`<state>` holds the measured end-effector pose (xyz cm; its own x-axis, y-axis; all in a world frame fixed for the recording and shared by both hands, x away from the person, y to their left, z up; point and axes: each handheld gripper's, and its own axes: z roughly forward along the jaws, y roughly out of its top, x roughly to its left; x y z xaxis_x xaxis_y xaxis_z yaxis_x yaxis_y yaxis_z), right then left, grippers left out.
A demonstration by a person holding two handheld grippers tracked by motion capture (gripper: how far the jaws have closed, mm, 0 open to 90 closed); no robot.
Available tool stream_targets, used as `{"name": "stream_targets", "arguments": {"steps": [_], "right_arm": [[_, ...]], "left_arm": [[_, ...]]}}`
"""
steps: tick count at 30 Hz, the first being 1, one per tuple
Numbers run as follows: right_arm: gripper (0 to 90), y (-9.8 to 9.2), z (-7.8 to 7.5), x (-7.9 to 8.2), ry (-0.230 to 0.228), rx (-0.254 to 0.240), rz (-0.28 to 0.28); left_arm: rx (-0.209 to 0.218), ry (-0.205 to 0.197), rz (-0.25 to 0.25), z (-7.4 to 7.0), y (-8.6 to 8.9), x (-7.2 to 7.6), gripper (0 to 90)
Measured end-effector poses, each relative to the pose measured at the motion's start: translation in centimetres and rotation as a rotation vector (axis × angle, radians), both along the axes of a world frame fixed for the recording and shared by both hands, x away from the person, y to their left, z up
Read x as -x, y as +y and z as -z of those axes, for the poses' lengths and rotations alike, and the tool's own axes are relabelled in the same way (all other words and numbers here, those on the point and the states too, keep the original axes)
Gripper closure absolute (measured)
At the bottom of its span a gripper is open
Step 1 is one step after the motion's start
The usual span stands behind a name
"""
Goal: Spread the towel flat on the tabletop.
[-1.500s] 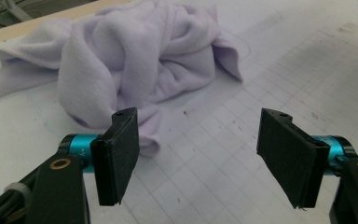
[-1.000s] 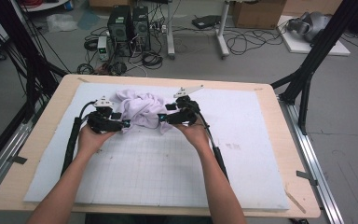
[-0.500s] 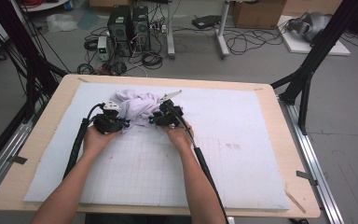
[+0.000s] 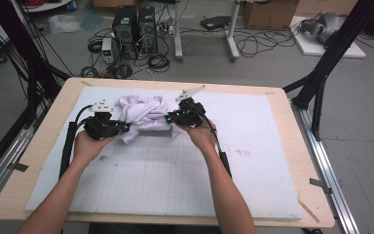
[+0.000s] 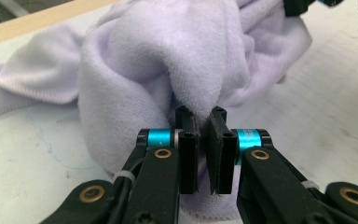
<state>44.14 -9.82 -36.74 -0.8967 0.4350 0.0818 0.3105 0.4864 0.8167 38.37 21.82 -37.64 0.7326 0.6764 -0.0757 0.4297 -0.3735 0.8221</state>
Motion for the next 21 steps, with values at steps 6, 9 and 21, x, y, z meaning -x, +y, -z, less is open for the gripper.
{"name": "stream_targets", "arguments": {"steps": [6,9,21], "right_arm": [[81.3,-2.2,-1.6,3.3,-0.008,-0.005,-0.06],[80.2,-3.3,-1.4,5.3,0.015,-0.002,-0.101],[56.4,-6.0,2.2,8.8,0.065,-0.002,-0.108]], "left_arm": [[-0.018,-0.022,0.11,-1.7,-0.8,3.0,83.7],[-0.013,-0.027,0.167,-1.5,-1.2,5.2,83.6],[-0.042,0.033,0.212,1.4,-0.9,7.7,48.8]]}}
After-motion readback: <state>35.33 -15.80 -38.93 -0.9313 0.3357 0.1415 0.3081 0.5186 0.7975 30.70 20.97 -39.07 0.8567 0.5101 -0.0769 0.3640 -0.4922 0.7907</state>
